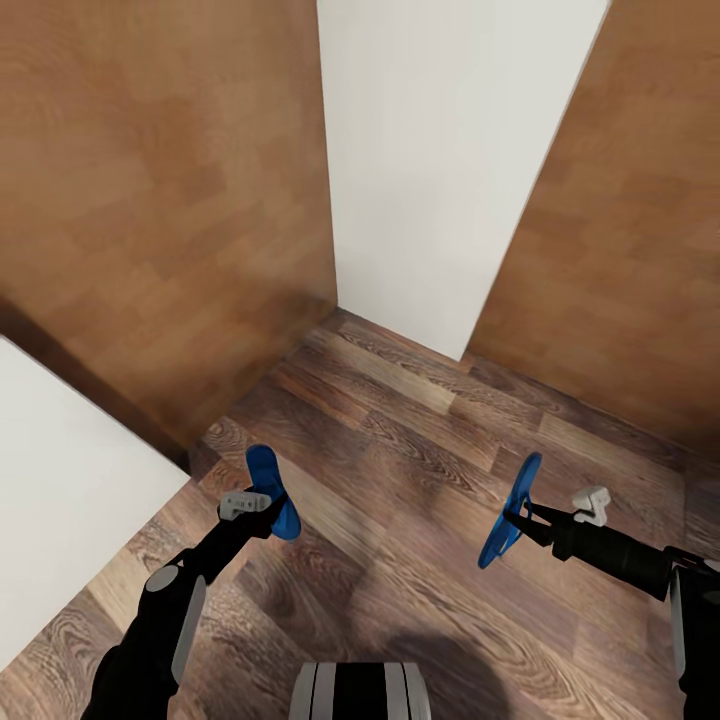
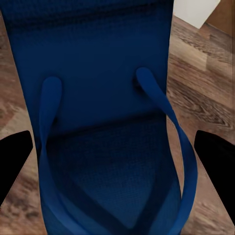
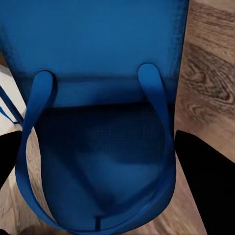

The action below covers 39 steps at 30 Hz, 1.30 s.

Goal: In the bedroom, move the book from the bed onto either nightstand, and place the two sandals side by side next to the bed.

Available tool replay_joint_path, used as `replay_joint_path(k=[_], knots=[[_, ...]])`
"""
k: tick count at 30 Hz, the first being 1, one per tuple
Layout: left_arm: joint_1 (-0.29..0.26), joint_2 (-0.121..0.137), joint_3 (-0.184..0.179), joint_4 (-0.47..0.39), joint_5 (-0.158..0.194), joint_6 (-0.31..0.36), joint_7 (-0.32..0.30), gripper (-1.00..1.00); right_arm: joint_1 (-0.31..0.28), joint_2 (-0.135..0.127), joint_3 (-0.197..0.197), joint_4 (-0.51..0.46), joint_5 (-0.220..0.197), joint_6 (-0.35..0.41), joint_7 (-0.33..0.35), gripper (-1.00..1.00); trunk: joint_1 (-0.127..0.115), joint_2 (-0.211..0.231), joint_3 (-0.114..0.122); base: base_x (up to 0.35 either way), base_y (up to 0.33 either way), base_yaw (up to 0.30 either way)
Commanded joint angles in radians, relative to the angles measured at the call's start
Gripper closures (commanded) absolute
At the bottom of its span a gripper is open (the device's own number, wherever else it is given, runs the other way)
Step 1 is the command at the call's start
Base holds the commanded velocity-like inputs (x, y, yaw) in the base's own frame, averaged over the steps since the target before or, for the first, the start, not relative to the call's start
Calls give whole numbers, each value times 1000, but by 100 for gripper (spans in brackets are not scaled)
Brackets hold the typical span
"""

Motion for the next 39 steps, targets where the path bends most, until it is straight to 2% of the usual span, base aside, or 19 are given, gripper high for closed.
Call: replay_joint_path(k=[1, 17, 22, 39], knots=[[0, -2, 5, -2, -9, 4, -8, 100, -1, 0, -2, -1, 7, 9, 7, 100, -1, 0, 3, 0, 0, 0], [0, -2, 5, -2, -9, 5, -8, 100, -1, 9, 0, 1, 10, 6, 1, 100, -8, 4, 65, 0, 0, 0], [0, -2, 5, -2, -9, 3, -8, 100, -1, 10, 0, 1, 10, 6, 4, 100, -8, 4, 65, 0, 0, 0], [0, -3, 5, 0, -9, 3, -7, 100, -1, 10, 0, 1, 10, 6, 4, 100, -15, 8, 131, 0, 0, 0]])
